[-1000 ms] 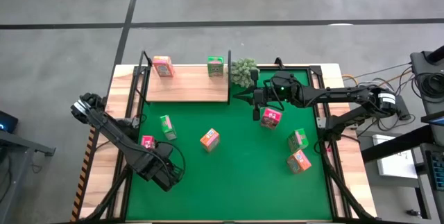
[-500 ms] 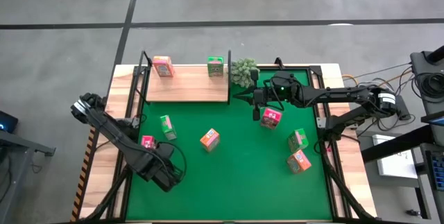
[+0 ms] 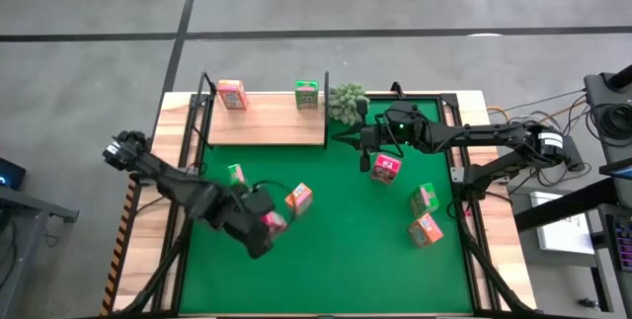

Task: Stack cereal on shelf
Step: Put the bottom red cereal box on the shelf

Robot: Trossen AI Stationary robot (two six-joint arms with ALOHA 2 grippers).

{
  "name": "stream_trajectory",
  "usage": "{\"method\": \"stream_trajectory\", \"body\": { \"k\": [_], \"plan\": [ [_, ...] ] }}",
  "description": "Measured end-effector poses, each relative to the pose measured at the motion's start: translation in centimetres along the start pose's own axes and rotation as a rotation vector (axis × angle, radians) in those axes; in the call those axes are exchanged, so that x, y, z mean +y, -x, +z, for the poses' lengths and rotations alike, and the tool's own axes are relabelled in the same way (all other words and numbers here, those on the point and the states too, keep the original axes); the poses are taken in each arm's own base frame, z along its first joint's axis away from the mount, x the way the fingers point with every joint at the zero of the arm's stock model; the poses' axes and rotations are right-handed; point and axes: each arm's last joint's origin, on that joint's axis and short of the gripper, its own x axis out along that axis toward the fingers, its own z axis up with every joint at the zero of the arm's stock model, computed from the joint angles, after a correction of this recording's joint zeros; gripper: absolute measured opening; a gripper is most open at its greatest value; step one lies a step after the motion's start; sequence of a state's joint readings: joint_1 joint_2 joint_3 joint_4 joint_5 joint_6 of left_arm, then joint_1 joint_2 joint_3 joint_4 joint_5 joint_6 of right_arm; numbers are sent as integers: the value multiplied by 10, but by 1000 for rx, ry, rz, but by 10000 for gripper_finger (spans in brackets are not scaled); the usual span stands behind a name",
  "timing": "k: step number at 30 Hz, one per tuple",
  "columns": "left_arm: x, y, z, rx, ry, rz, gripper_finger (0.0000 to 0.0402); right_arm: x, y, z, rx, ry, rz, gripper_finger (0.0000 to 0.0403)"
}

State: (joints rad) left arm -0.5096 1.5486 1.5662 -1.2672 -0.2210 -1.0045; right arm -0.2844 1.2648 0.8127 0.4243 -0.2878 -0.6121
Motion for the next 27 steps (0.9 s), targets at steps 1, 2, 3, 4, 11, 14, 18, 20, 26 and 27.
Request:
{"method": "stream_trajectory", "body": {
  "k": [1,2,3,4,11,14,18,20,26,27],
  "plan": [
    [5,2,7,-4,-40,12,164,0,0,0,1,-1,1,9],
    [10,3,14,-4,-81,29,164,0,0,0,3,-1,2,9],
    [16,4,21,-3,-118,47,164,0,0,-1,5,-2,4,9],
    [23,5,28,1,-153,66,164,1,0,-1,8,-4,6,9],
    [76,13,70,72,-359,185,164,0,6,0,38,-15,20,9],
    [98,19,87,72,-428,204,164,1,9,1,48,-20,28,9],
    [130,28,108,58,-523,228,164,1,10,1,63,-31,38,9],
    [149,30,116,72,-561,251,164,2,10,-1,79,-37,47,9],
    [208,28,137,87,-618,315,164,1,11,-4,100,-45,48,9],
    [217,27,141,78,-624,316,164,0,12,-5,101,-45,46,9]
  ]
}}
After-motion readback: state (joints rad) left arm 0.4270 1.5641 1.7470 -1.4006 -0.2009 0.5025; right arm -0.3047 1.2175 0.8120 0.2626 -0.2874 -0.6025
